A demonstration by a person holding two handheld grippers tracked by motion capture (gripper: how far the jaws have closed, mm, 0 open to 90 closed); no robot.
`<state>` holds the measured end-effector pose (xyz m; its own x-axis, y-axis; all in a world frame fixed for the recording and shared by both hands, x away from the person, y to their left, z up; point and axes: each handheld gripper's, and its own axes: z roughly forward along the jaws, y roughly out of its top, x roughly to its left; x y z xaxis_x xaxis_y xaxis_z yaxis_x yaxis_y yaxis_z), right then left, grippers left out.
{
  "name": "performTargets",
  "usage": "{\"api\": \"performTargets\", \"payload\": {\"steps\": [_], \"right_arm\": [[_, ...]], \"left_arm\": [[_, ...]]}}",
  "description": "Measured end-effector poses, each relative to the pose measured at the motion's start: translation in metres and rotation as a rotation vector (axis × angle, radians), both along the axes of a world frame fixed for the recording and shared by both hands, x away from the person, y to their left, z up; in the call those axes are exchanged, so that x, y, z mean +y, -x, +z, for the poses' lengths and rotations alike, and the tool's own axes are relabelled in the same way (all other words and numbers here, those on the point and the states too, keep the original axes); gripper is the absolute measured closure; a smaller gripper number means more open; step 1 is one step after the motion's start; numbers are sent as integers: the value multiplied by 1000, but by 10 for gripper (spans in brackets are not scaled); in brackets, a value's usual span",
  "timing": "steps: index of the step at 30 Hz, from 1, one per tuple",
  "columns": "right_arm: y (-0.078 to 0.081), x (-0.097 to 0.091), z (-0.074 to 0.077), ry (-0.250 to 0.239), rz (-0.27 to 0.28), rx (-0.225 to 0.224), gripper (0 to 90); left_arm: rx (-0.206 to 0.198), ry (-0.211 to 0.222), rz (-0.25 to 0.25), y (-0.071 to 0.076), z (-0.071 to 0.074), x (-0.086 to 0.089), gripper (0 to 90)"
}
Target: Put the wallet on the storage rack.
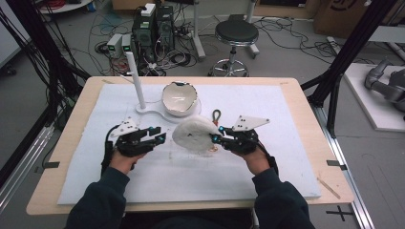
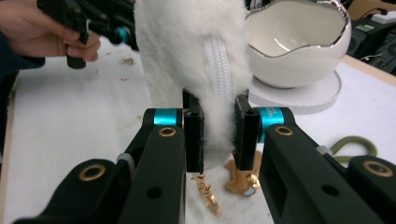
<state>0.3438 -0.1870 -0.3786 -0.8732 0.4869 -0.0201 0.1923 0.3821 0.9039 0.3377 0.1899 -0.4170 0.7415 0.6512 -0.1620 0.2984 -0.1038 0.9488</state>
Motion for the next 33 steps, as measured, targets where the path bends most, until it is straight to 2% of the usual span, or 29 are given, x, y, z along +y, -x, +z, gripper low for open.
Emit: {"api": "performTargets", "payload": {"steps": [4,7,8,9,10,11,12,15,17,19,22,23,26,27,30,33], "right_arm": [[-6,6,9,17,-2,-23,785],[-14,14,21,34,-3,-48,785],[-18,17,25,40,-2,-56,785],[-25,21,34,48,-5,-64,785],[-25,21,34,48,-5,-64,785],[-30,24,40,46,-5,-74,784],[-30,24,40,46,-5,-74,784],[-46,34,59,62,4,-95,784],[-50,36,63,70,2,-98,784],[-62,44,72,80,2,-109,783],[-74,53,80,87,-1,-117,783],[-78,56,82,86,-1,-135,783],[-86,63,87,87,-3,-132,783],[-94,69,92,97,-7,-152,783],[-101,75,94,110,-8,-154,783],[-116,85,97,139,-20,-172,782]], "left_arm": [[-47,21,90,0,7,32,585],[-76,43,160,0,11,54,496],[-78,46,187,0,12,60,466],[-75,43,215,0,12,66,357],[-69,51,240,-1,12,71,357],[-58,66,275,-1,11,79,276],[-58,66,275,-1,11,79,249],[-52,69,314,-1,9,87,227],[-43,70,327,-1,7,88,227],[-28,64,333,-3,5,89,228],[-28,60,334,-3,5,88,233],[-26,62,333,-3,5,88,234],[-26,62,329,-4,5,88,238],[-25,57,326,-4,5,88,245],[-22,59,325,-4,4,87,246],[-22,57,323,-5,4,87,247]]}}
